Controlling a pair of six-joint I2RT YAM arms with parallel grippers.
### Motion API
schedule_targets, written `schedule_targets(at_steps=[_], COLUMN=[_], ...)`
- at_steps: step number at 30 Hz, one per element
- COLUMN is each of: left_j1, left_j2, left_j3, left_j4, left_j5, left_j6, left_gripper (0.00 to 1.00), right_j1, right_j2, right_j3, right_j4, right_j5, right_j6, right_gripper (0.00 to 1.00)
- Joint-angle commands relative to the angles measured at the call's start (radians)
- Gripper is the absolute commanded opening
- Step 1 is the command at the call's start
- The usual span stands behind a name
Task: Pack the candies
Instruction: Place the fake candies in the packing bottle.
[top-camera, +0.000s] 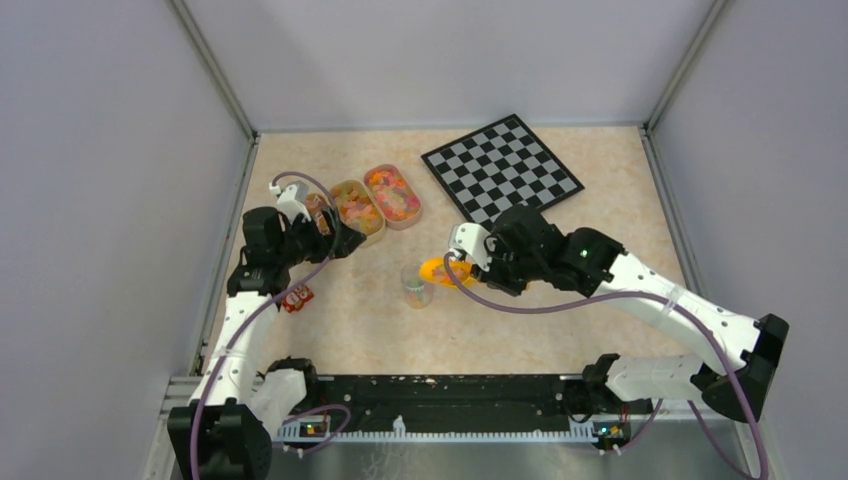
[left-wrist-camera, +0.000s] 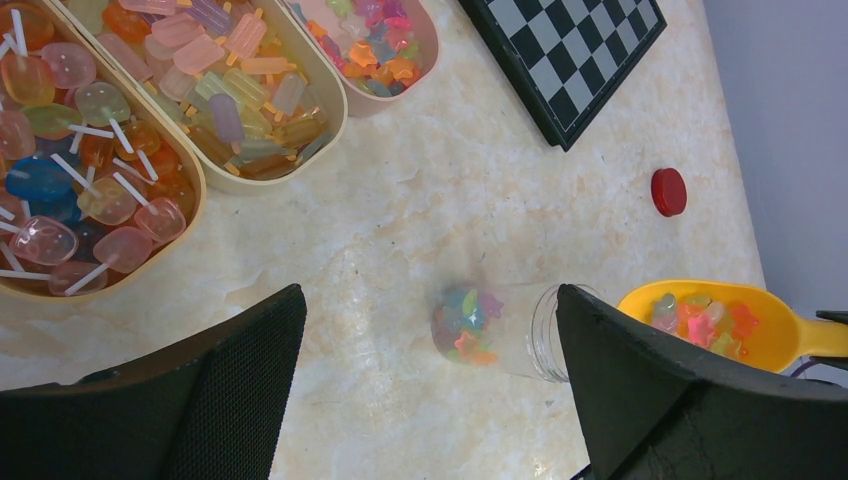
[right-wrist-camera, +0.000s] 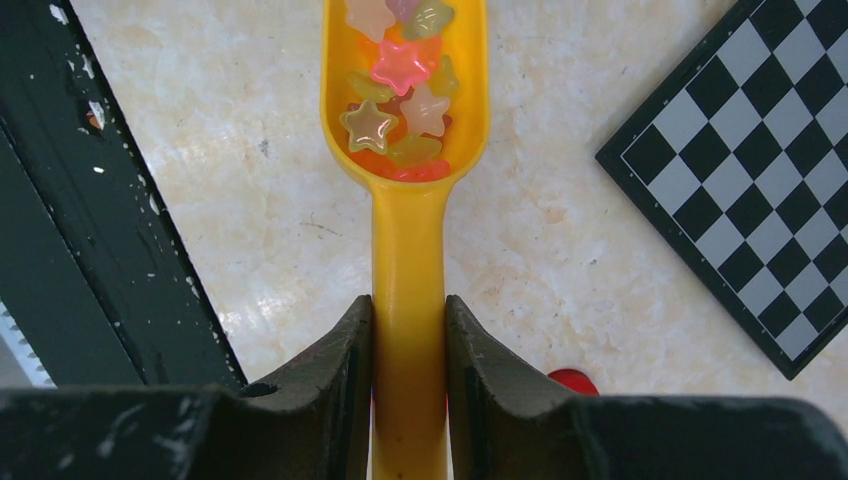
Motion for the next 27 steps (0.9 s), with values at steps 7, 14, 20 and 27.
schedule_targets(at_steps=[7,14,20,27], left_j1=[-0.005,-0.004,-0.004,-0.004], left_j2=[-0.023,-0.022,-0.019,-0.019], left_j3=[-0.009,-0.008,-0.008,-0.008], left_j4=[0.023,0.023,0.024,0.025], left_j5=[0.008,0.010,0.011,0.011], left_j6=[0.017,0.017,0.016,0.015], left_gripper=[0.99,0.99,0.99,0.99], right_j1=[0.027,0.036,0.042,0.045], right_j2=[0.022,0.045,0.061,0.076], right_j3=[0.073,0.102,0.118,0.146], right_j4=[-0.003,-0.026,-0.043,-0.061], right_j5=[0.023,0.036,0.054,0.073], right_j6=[-0.003,-0.005,-0.011,-0.011], right_gripper=[0.00,0.00,0.00,0.00])
